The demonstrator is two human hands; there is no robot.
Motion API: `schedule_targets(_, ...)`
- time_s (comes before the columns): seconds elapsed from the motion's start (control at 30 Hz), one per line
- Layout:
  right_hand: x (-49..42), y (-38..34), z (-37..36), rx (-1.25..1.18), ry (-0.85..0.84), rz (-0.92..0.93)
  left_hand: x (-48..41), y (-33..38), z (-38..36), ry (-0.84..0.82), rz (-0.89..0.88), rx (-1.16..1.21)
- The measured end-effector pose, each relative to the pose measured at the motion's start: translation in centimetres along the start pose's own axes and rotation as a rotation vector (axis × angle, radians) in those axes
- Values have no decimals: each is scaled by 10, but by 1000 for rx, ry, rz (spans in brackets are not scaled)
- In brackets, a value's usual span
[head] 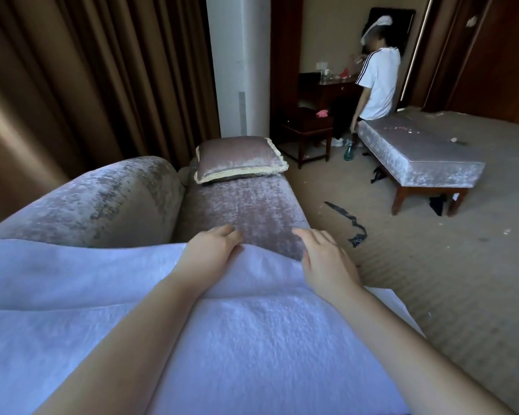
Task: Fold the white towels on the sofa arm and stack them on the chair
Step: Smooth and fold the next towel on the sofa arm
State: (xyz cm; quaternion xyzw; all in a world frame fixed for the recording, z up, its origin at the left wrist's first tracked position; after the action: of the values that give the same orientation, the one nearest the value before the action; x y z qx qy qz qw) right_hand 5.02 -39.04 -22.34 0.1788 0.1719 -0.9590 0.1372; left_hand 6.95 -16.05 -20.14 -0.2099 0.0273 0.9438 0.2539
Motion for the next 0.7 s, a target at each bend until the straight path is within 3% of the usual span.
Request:
schedule_targets(0.07,-1,-1,2,-22,-109,41,3,2,4,253,-125,18)
schedule_targets(0.27,-2,3,0,41,-114,114,7,14,23,503,-171,-71)
schedule_targets(0.4,2,15,5,186,188,124,14,17,35,494,-103,-87)
schedule_targets(0.57,16,71,57,397,282,316,37,-7,50,371,-85,-133)
schedule_targets(0.7,38,87,90,418,318,421,63,-18,63,342,-84,-114)
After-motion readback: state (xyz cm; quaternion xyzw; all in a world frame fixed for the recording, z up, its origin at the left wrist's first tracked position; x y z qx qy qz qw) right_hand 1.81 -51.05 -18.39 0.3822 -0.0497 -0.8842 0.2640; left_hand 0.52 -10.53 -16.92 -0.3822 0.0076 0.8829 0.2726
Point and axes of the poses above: each hand's wrist, its own x-axis away from the middle knuckle, its own z-axis out of the back of the hand, y = z × x, the point moved 1 cm from there along -x, towards the middle knuckle
